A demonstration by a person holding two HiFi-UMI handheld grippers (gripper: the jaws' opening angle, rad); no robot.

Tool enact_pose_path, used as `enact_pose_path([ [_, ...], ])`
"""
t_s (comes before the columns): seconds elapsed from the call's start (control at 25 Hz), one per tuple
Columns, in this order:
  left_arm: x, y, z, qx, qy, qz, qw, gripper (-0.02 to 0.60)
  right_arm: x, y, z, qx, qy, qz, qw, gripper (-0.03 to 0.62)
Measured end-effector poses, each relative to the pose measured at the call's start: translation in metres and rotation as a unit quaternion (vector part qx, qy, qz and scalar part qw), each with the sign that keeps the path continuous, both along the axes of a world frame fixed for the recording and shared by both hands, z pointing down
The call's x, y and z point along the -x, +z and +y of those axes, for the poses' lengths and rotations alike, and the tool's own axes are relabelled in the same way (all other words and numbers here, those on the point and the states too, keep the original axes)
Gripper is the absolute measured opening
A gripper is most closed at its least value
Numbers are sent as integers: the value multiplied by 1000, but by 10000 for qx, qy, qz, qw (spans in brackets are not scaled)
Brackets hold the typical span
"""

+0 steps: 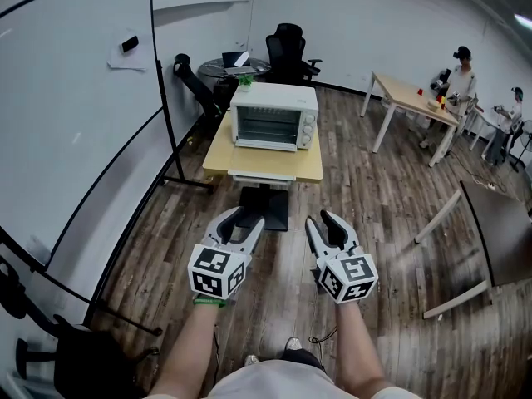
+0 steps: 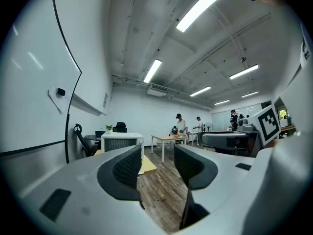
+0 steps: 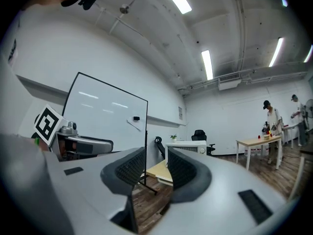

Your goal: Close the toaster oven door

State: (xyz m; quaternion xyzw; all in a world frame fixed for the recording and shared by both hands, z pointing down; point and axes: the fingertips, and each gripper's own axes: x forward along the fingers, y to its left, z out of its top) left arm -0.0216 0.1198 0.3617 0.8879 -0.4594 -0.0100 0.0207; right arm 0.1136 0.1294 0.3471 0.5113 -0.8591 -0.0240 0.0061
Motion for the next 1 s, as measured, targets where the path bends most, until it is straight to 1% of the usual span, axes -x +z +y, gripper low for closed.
enact_pose_path([
  [0.08,-1,0,-1,-14,5,10,10000,224,-1,0,0,-10,2,35,10000,149],
  [0.16,-2,0,-1,-23,-3,20,10000,257,-1,1,0,-22,-4,60,10000,197],
  [0.28,-2,0,-1,-49,-15,37,10000,283,-2,1,0,-26,35,87,10000,281],
  [0.4,1,-2,0,-93,-47,63,9999,298,-2,1,-1,-13,83,84,9999,343],
  [0.48,3,-3,0,-126,-81,66,9999,304,-2,2,-1,-8,103,75,9999,372],
  [0.56,4,-3,0,-132,-93,48,9999,307,-2,2,-1,-3,123,76,9999,382],
  [0.72,8,-3,0,-136,-91,39,9999,308,1,1,-2,-1,143,100,9998,383],
  [1.0,14,-6,-13,-236,-34,-16,9997,308,3,-3,-11,-135,242,105,9996,383],
])
